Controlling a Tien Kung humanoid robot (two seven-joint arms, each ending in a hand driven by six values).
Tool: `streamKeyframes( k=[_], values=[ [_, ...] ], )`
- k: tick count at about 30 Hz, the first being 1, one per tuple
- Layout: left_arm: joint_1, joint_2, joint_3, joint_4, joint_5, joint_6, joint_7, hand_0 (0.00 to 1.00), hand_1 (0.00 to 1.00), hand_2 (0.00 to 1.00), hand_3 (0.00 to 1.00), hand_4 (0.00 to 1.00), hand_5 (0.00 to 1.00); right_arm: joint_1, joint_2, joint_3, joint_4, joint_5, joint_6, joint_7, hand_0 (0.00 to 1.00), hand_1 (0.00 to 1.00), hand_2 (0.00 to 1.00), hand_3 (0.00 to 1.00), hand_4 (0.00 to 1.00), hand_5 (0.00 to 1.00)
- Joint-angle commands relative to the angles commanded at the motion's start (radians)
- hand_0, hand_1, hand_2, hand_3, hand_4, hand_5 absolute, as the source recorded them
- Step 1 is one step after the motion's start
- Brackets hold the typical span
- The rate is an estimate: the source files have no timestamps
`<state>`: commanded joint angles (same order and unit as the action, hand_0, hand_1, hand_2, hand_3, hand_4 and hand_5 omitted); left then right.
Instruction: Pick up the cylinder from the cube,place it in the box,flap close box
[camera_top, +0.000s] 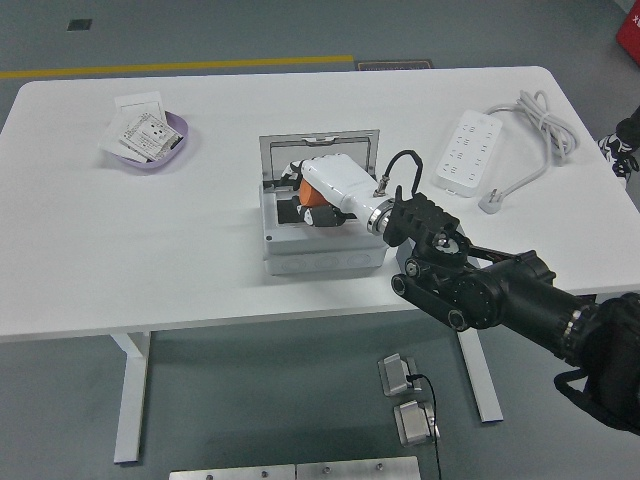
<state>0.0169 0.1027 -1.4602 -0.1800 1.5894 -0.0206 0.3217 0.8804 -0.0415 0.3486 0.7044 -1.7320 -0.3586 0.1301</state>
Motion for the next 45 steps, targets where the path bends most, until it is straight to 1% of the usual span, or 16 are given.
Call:
streamKeyframes(
  k=[5, 6, 11, 12, 19, 26, 29, 30, 33, 35, 36, 39, 41, 43, 45],
  values=[
    [0.000, 0.001, 0.007, 0.000, -0.003, -0.001, 0.000, 0.781, 0.778, 0.750, 0.587, 0.702, 0.079, -0.001, -0.003, 0.001, 0.000, -0.001, 0.002, 0.001, 0.360, 0.473, 0.575, 0.711, 0.836, 0.326],
    [0.000, 0.002, 0.007, 0.000, -0.002, -0.002, 0.000, 0.781, 0.778, 0.750, 0.587, 0.702, 0.079, -0.002, -0.003, 0.001, 0.000, -0.001, 0.003, 0.001, 0.398, 0.483, 0.581, 0.715, 0.866, 0.329],
    [0.001, 0.002, 0.010, 0.000, -0.002, -0.004, 0.002, 0.781, 0.778, 0.750, 0.587, 0.702, 0.079, -0.004, -0.005, 0.002, 0.001, 0.001, 0.006, 0.001, 0.398, 0.483, 0.581, 0.715, 0.866, 0.329],
    [0.002, 0.002, 0.011, 0.000, -0.002, -0.004, 0.002, 0.781, 0.778, 0.750, 0.587, 0.702, 0.079, -0.005, -0.006, 0.003, 0.002, 0.002, 0.006, 0.001, 0.434, 0.487, 0.581, 0.715, 0.873, 0.324],
    [0.006, 0.000, 0.017, 0.000, -0.007, -0.007, 0.002, 0.781, 0.778, 0.750, 0.587, 0.702, 0.079, -0.014, -0.020, 0.041, 0.029, 0.003, 0.004, 0.000, 0.441, 0.484, 0.573, 0.714, 0.882, 0.331],
    [0.004, -0.002, 0.027, 0.000, -0.017, -0.009, -0.001, 0.781, 0.778, 0.750, 0.587, 0.702, 0.079, -0.017, -0.030, 0.062, 0.035, -0.002, 0.006, -0.002, 0.441, 0.482, 0.568, 0.713, 0.884, 0.341],
    [0.005, -0.003, 0.028, 0.000, -0.020, -0.008, -0.003, 0.781, 0.778, 0.750, 0.587, 0.702, 0.079, -0.025, -0.037, 0.070, 0.052, 0.002, 0.009, -0.007, 0.441, 0.482, 0.568, 0.713, 0.884, 0.341],
    [0.006, -0.004, 0.028, 0.000, -0.020, -0.008, -0.003, 0.781, 0.778, 0.750, 0.587, 0.702, 0.079, -0.032, -0.043, 0.077, 0.066, 0.008, 0.011, -0.011, 0.459, 0.473, 0.550, 0.710, 0.887, 0.346],
    [0.012, -0.007, 0.024, 0.000, -0.021, -0.008, -0.004, 0.781, 0.778, 0.750, 0.587, 0.702, 0.079, -0.061, -0.071, 0.107, 0.119, 0.035, 0.020, -0.025, 0.459, 0.473, 0.550, 0.710, 0.887, 0.346],
    [0.018, -0.010, 0.017, 0.000, -0.019, -0.007, -0.005, 0.781, 0.778, 0.750, 0.587, 0.702, 0.079, -0.092, -0.103, 0.138, 0.168, 0.061, 0.028, -0.038, 0.459, 0.473, 0.550, 0.710, 0.887, 0.346],
    [0.021, -0.012, 0.013, 0.000, -0.018, -0.007, -0.005, 0.781, 0.778, 0.750, 0.587, 0.702, 0.079, -0.107, -0.121, 0.155, 0.193, 0.071, 0.033, -0.046, 0.477, 0.470, 0.546, 0.709, 0.884, 0.350],
    [0.030, -0.016, -0.008, 0.000, -0.007, -0.007, -0.001, 0.781, 0.778, 0.750, 0.587, 0.702, 0.079, -0.136, -0.165, 0.199, 0.269, 0.081, 0.049, -0.068, 0.477, 0.470, 0.546, 0.709, 0.884, 0.350],
    [0.035, -0.017, -0.042, 0.000, 0.017, -0.008, 0.008, 0.781, 0.778, 0.750, 0.587, 0.702, 0.079, -0.137, -0.190, 0.231, 0.329, 0.076, 0.060, -0.086, 0.477, 0.470, 0.546, 0.709, 0.884, 0.350],
    [0.037, -0.018, -0.067, 0.000, 0.036, -0.009, 0.016, 0.781, 0.778, 0.750, 0.587, 0.702, 0.079, -0.129, -0.204, 0.248, 0.374, 0.072, 0.067, -0.096, 0.479, 0.471, 0.555, 0.710, 0.886, 0.362],
    [0.040, -0.016, -0.095, 0.000, 0.057, -0.010, 0.026, 0.781, 0.778, 0.750, 0.587, 0.702, 0.079, -0.099, -0.212, 0.265, 0.418, 0.065, 0.076, -0.106, 0.479, 0.471, 0.555, 0.710, 0.886, 0.362]
  ],
)
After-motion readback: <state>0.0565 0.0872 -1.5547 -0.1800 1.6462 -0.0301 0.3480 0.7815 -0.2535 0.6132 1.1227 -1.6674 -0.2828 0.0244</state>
